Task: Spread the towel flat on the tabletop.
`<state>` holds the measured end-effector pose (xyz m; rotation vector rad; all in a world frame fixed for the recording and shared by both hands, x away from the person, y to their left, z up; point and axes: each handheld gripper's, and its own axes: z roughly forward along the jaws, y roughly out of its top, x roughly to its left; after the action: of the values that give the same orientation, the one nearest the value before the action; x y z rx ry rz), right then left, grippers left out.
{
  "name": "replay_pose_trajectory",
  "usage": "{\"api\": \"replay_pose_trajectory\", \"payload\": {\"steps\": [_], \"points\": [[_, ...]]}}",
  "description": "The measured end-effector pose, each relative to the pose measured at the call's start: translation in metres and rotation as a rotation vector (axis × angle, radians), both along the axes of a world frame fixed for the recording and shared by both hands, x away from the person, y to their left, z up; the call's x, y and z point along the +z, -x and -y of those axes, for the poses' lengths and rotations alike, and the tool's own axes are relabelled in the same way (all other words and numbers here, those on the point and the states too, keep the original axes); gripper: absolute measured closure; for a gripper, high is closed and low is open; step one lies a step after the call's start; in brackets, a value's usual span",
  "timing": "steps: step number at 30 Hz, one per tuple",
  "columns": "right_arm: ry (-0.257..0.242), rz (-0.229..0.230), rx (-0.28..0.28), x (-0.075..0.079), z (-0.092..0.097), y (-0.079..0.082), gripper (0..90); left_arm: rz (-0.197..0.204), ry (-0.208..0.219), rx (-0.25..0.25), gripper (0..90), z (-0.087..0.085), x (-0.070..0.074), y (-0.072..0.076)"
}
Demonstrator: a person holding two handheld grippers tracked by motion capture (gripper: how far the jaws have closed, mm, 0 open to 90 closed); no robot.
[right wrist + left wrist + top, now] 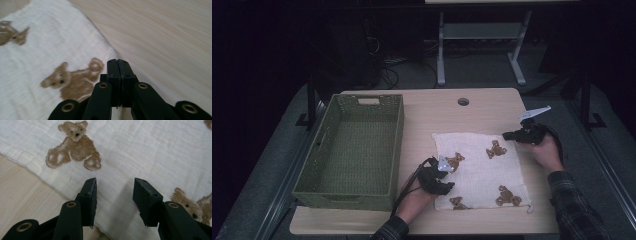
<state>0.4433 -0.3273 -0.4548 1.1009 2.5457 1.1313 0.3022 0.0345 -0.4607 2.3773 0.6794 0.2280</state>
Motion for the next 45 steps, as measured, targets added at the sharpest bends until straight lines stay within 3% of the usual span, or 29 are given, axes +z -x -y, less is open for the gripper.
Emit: {"api": "replay_pose_trajectory", "payload": {"steps": [5, 10, 12, 14, 16, 18, 22, 29, 35, 36, 37, 39, 45], "points": [[-0.013, 0.046, 0.080, 0.006, -0.010, 0.025, 88.5, 0.005, 0.004, 0.001, 53.3, 0.000, -0.001, 0.001], [0.035, 0.035, 0.203, -0.005, -0.030, 0.053, 86.1, 0.004, -0.005, -0.005, 53.2, -0.001, 0.000, 0.001], [0.021, 0.032, 0.222, -0.007, -0.032, 0.059, 80.1, 0.004, -0.005, -0.005, 53.2, -0.001, 0.000, 0.001], [-0.030, 0.056, 0.187, 0.000, -0.024, 0.059, 77.9, 0.004, -0.005, -0.006, 53.1, -0.001, -0.001, 0.001], [-0.046, 0.055, 0.165, 0.003, -0.021, 0.056, 77.9, 0.006, -0.001, -0.006, 53.0, -0.001, -0.001, 0.001], [-0.045, 0.069, 0.117, 0.007, -0.016, 0.051, 77.9, 0.007, 0.003, -0.004, 52.8, -0.001, -0.001, 0.001], [-0.031, 0.045, 0.064, 0.002, -0.011, 0.035, 75.3, 0.005, 0.019, 0.001, 52.5, -0.001, -0.002, 0.002], [-0.072, 0.027, 0.059, -0.003, -0.008, 0.036, 72.8, 0.015, 0.013, -0.003, 52.3, -0.003, -0.002, 0.002], [-0.048, 0.002, 0.067, -0.008, -0.008, 0.044, 73.0, 0.016, 0.012, -0.002, 52.3, -0.003, -0.002, 0.003], [-0.042, -0.016, 0.070, -0.012, -0.008, 0.043, 81.8, 0.016, 0.011, -0.002, 52.3, -0.003, -0.002, 0.003], [-0.042, -0.016, 0.070, -0.012, -0.008, 0.043, 81.8, 0.016, 0.011, -0.002, 52.3, -0.003, -0.002, 0.003], [-0.035, -0.011, 0.077, -0.012, -0.008, 0.043, 87.6, 0.016, 0.012, -0.002, 52.3, -0.003, -0.002, 0.003], [-0.049, 0.049, 0.048, 0.006, -0.003, 0.037, 88.6, 0.015, 0.022, 0.005, 52.3, -0.002, -0.003, 0.003]]}}
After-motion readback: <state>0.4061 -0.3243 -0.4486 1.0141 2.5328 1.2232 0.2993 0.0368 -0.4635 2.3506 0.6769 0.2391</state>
